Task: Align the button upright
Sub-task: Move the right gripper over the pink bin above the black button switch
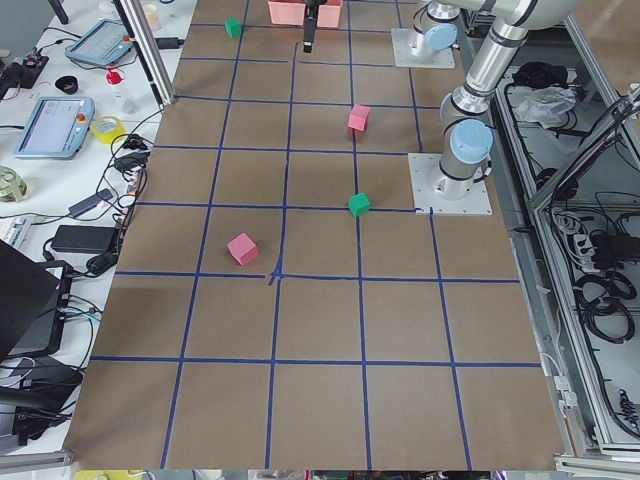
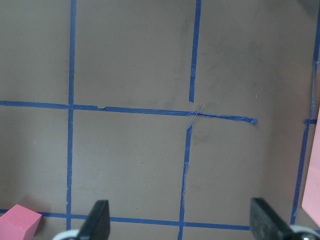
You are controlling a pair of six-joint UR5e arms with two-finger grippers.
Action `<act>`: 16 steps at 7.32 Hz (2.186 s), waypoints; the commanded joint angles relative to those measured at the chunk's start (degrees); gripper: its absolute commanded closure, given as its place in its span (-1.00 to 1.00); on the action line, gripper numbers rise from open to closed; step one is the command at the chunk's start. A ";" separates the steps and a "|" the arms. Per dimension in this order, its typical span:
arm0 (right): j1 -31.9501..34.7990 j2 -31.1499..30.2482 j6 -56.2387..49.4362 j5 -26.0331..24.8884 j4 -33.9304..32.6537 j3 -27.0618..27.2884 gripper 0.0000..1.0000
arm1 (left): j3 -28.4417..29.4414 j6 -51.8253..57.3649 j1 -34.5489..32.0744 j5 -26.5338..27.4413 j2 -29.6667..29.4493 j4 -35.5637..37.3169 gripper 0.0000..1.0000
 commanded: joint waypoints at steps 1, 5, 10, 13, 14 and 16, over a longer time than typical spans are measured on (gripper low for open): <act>-0.20 0.06 -0.44 -0.01 -0.03 0.10 -1.00 | 0.00 0.89 0.09 0.00 -0.03 0.04 -1.00; -6.42 0.32 -5.51 -0.01 -0.91 -0.77 -1.00 | 0.00 0.90 0.18 -0.09 -0.03 0.13 -1.00; -23.46 2.68 -9.57 -2.96 -4.74 0.18 -1.00 | 0.00 0.81 0.18 -0.09 -0.03 0.13 -1.00; -30.77 8.22 -18.45 -5.98 -13.88 4.73 -1.00 | 0.00 0.81 0.18 -0.09 -0.03 0.13 -1.00; -33.31 8.67 -20.55 -5.98 -19.66 9.63 -1.00 | 0.00 0.81 0.18 0.00 -0.03 0.04 -1.00; -37.37 9.11 -25.66 0.21 -30.06 18.61 -1.00 | 0.00 0.81 0.26 -0.09 -0.03 0.04 -1.00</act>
